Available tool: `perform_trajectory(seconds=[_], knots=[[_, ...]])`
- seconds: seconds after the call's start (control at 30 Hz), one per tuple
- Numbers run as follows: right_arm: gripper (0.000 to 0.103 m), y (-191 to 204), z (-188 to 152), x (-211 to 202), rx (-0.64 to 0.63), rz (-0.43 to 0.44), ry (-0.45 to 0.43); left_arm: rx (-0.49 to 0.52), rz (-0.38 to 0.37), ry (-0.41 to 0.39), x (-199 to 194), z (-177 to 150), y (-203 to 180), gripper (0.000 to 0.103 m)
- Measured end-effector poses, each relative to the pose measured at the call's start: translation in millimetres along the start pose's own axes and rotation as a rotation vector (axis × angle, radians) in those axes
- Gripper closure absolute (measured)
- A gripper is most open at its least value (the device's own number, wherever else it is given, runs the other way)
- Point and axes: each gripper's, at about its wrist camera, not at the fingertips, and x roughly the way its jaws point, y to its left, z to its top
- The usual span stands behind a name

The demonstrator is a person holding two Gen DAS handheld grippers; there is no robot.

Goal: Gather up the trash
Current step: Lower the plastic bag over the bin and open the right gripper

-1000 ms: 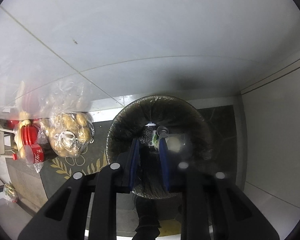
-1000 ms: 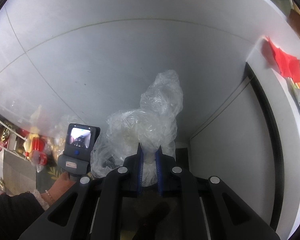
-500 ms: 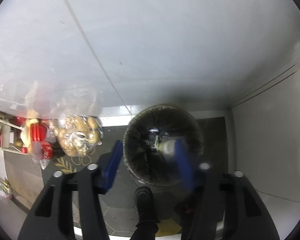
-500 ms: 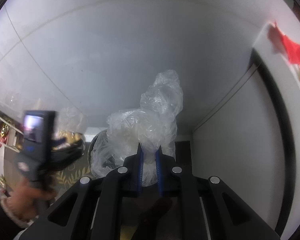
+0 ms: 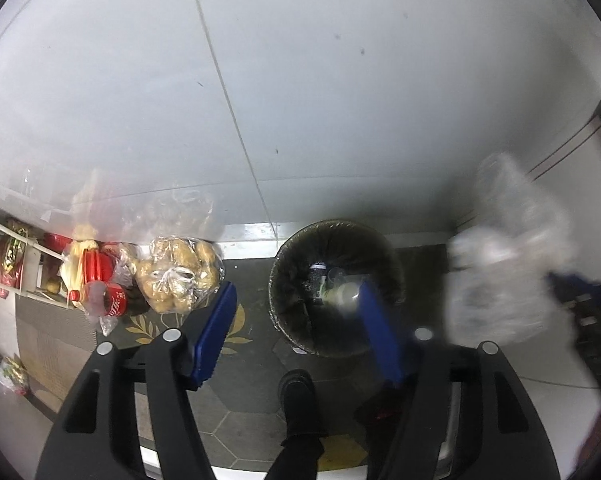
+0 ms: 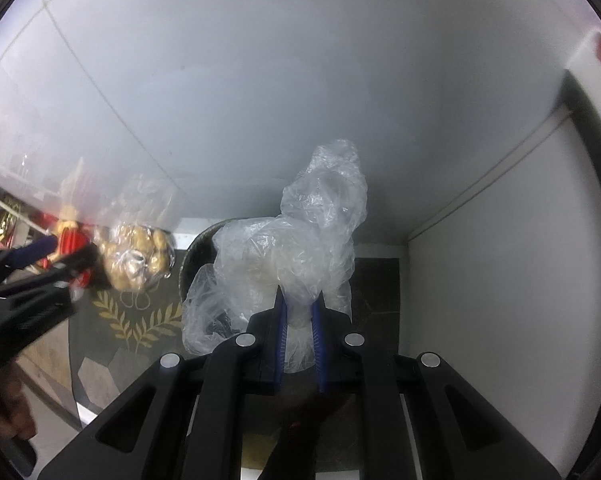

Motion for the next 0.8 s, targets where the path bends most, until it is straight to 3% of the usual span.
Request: perform_trajectory(seconds=[0.27, 0.8], knots=[[0.092, 38, -4, 37, -0.055, 0.028, 0.063, -0.036, 0.001, -0.047, -23, 2, 12, 0.04], [0.092, 98, -4, 146, -0.11, 0.028, 0.22, -0.111, 0.056, -0.035, -20, -4, 65, 0.04]])
